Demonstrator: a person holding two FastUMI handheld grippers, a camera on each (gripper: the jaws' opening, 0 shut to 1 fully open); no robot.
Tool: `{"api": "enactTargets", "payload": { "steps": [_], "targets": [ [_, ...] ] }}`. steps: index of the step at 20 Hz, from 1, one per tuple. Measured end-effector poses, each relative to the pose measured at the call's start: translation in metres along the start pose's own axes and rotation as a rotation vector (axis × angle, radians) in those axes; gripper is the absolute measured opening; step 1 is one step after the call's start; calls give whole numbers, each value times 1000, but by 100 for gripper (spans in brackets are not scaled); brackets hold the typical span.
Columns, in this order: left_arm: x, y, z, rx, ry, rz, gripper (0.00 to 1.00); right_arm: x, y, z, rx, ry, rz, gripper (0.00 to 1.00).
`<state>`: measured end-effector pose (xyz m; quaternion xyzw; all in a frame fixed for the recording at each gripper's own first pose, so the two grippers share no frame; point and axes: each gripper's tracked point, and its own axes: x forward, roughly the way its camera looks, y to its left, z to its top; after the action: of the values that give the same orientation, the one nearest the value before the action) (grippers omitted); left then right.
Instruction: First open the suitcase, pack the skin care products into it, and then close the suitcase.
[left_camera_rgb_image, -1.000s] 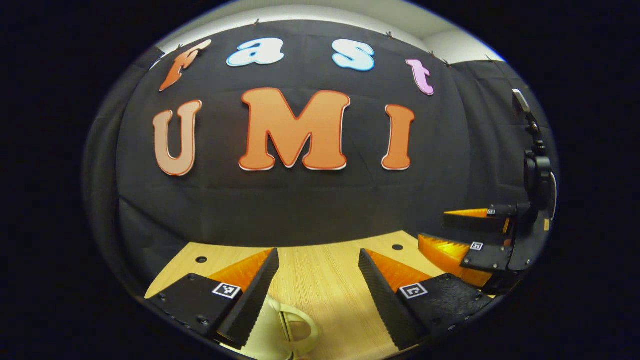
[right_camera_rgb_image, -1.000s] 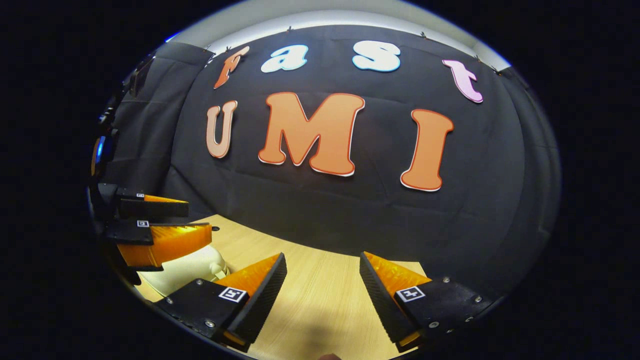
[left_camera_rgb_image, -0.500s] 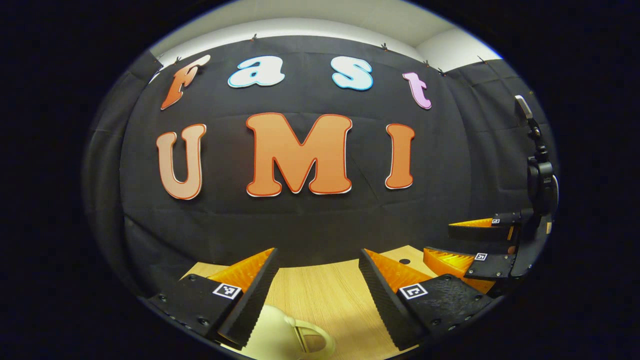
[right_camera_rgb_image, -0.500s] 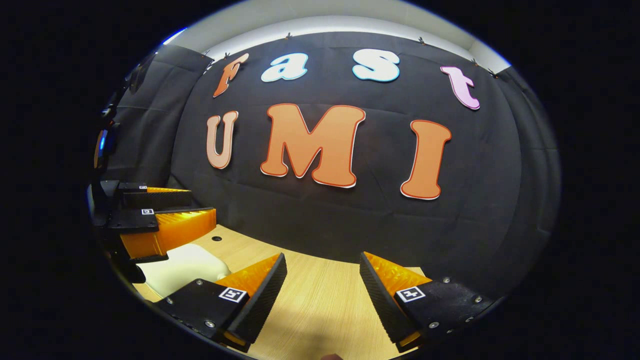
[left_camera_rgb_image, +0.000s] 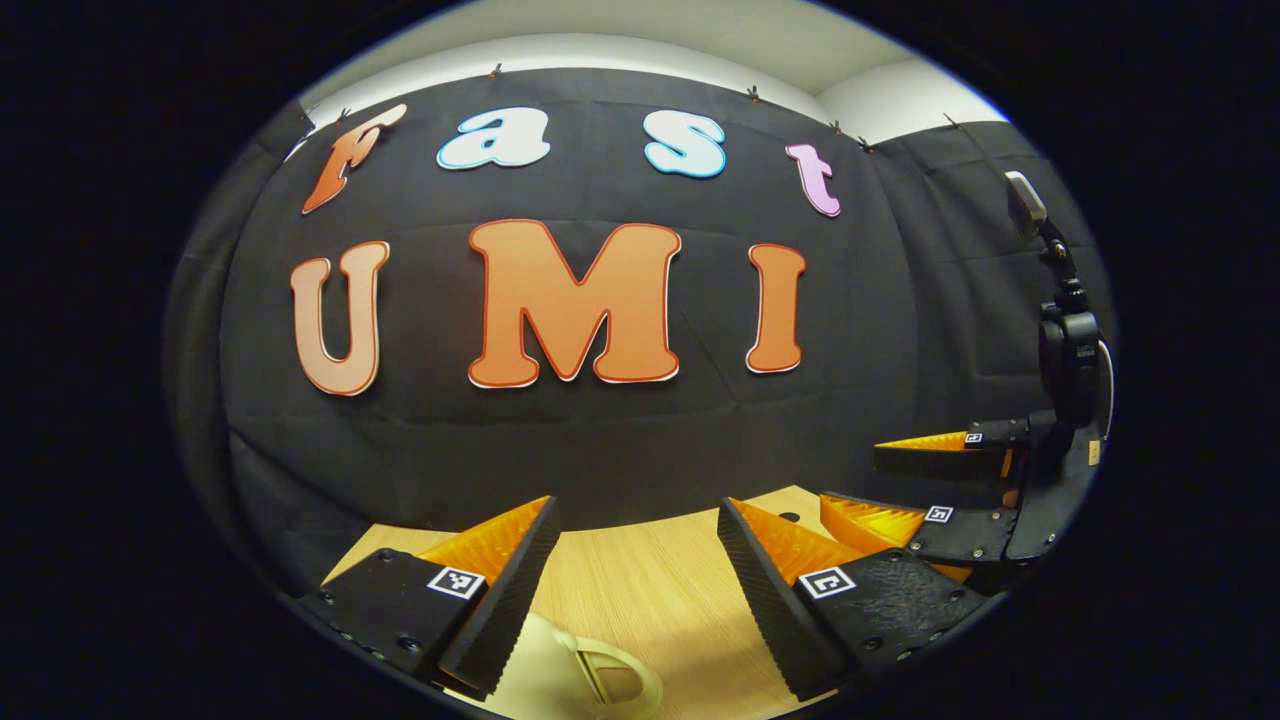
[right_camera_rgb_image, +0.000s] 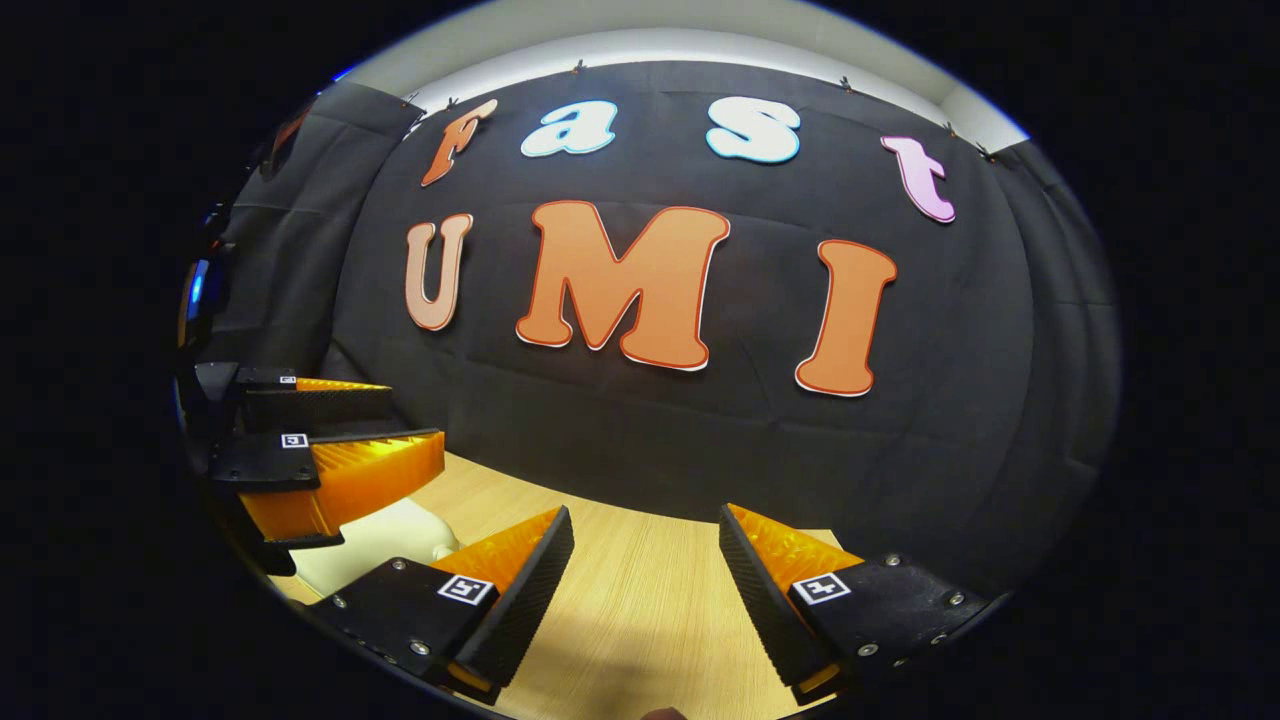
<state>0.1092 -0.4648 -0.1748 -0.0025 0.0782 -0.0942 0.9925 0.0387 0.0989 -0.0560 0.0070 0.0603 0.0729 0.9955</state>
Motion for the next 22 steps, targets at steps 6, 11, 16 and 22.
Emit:
{"api": "enactTargets", "payload": {
  "steps": [6,11,16,22],
  "targets": [
    [-1,10,-5,5,6,-9,98,3,7,0,10,3,-24,93],
    [4,18,-10,-9,19,-38,98,5,13,0,16,8,-51,93],
    [6,29,-15,-21,20,-64,98,7,22,1,-4,9,-79,93],
    [2,49,-26,9,17,-79,98,10,39,2,-56,12,-120,93]
  ]
}}
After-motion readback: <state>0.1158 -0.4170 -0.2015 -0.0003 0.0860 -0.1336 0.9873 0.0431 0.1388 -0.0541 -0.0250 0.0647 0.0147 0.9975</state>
